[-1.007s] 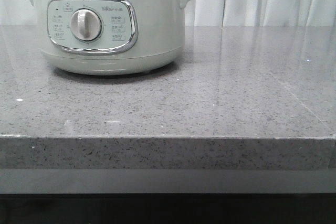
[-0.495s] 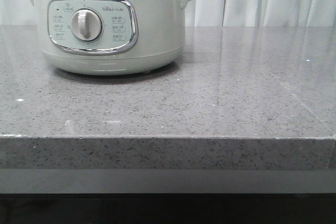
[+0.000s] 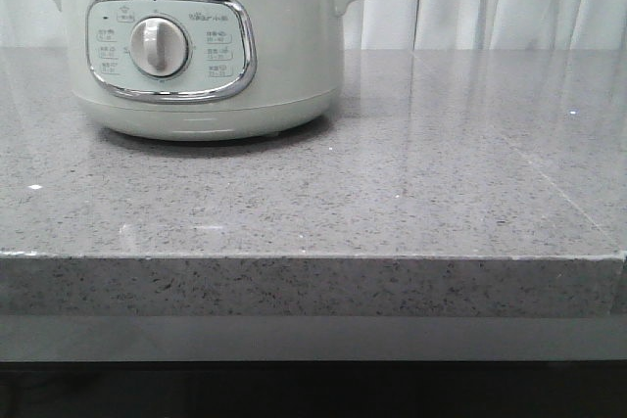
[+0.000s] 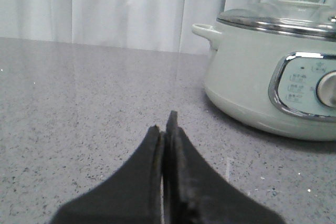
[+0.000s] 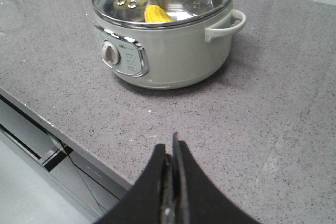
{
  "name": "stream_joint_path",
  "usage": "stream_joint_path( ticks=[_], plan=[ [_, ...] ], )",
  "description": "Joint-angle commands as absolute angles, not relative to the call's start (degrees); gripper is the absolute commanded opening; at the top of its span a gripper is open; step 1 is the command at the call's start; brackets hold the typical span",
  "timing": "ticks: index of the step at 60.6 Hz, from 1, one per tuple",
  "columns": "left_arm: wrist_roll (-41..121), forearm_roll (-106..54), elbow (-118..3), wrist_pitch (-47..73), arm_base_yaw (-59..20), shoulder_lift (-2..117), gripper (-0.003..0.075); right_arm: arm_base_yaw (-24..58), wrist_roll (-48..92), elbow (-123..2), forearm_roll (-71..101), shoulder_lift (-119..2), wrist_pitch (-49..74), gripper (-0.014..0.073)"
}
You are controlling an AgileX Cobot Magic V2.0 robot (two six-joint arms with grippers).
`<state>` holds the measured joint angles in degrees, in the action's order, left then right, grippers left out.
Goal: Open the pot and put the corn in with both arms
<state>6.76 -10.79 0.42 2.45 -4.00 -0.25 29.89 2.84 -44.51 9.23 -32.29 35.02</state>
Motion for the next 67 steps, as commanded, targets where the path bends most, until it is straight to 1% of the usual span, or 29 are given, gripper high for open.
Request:
stream_joint_path(
  ticks=[1,24,34,67],
  plan=[
    [6.57,-11.25,0.7,-4.25,-3.84,-1.44,-0.002,29.88,2.78,-45.92,9.66,-32.54,30.68,-0.0067],
    [6.0,-11.62,0.7,-4.38,-3.84,-1.21,-0.002,29.88,2.78,-45.92,9.66,-32.54,30.63,-0.0067],
    [-2.94,-2.81,0.7,-4.2,-3.84,-1.21,-0.002,29.88,2.78,-45.92,9.66,-32.54,30.63,-0.0067],
    [-2.72,-3.47,0.7,-4.22,-3.84,-1.21,-0.002,29.88,2.78,-45.92,9.66,-32.54,30.63,-0.0067]
  ],
)
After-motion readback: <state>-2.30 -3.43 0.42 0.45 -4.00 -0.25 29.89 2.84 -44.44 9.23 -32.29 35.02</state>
